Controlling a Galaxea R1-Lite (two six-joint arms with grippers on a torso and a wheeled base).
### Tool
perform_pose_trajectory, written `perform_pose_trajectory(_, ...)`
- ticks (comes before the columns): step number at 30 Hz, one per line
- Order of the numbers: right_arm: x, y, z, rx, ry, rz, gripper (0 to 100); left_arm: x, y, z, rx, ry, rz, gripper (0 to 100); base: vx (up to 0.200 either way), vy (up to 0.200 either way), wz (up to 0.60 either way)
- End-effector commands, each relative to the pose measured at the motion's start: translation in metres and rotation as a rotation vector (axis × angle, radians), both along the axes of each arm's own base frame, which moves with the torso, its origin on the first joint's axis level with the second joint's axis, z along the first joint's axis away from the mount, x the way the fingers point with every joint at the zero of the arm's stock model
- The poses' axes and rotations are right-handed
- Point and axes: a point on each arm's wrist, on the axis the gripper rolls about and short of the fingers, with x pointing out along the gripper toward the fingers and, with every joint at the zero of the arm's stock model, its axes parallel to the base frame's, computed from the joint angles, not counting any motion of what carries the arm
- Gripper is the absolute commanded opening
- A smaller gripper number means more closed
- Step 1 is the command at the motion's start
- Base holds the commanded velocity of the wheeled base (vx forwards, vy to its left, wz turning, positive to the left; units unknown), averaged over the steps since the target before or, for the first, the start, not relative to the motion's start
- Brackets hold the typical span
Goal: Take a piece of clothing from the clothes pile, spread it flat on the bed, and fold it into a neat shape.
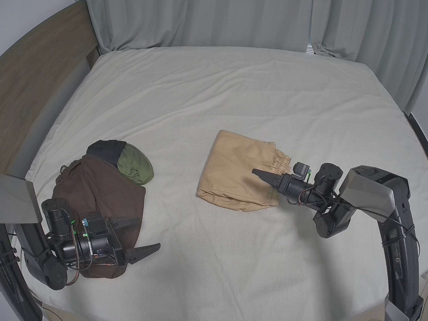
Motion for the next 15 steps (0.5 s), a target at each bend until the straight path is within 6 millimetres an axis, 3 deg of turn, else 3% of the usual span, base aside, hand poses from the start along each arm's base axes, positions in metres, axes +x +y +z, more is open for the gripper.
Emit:
perform_pose_trajectory(1, -0.018, 0.000, 0.051, 0.012, -0.074, 0.009, 100, -0.007, -0.008, 0.015, -0.009, -0.051, -0.037, 100, 0.000, 0.000, 0.00)
perform_pose_trajectory(3, -0.034, -0.003, 0.084, 0.006, -0.138, 0.008, 100, -0.012, -0.012, 0.024, -0.015, -0.086, -0.055, 100, 0.000, 0.000, 0.00)
perform_pose_trajectory(6, -0.056, -0.009, 0.111, -0.012, -0.194, 0.003, 100, -0.016, -0.014, 0.034, -0.023, -0.127, -0.070, 100, 0.000, 0.000, 0.00)
perform_pose_trajectory(7, -0.076, -0.015, 0.131, -0.028, -0.230, -0.005, 100, -0.019, -0.015, 0.039, -0.028, -0.146, -0.079, 100, 0.000, 0.000, 0.00)
perform_pose_trajectory(8, -0.078, -0.017, 0.133, -0.030, -0.232, -0.007, 100, -0.019, -0.016, 0.040, -0.028, -0.149, -0.080, 100, 0.000, 0.000, 0.00)
perform_pose_trajectory(9, -0.101, -0.025, 0.146, -0.058, -0.257, -0.018, 100, -0.022, -0.017, 0.045, -0.032, -0.170, -0.094, 100, 0.000, 0.000, 0.00)
perform_pose_trajectory(11, -0.125, -0.035, 0.156, -0.099, -0.284, -0.034, 100, -0.027, -0.023, 0.052, -0.045, -0.202, -0.143, 100, 0.000, 0.000, 0.00)
perform_pose_trajectory(15, -0.171, -0.063, 0.162, -0.246, -0.330, -0.106, 100, -0.049, -0.045, 0.058, -0.076, -0.210, -0.315, 100, 0.000, 0.000, 0.00)
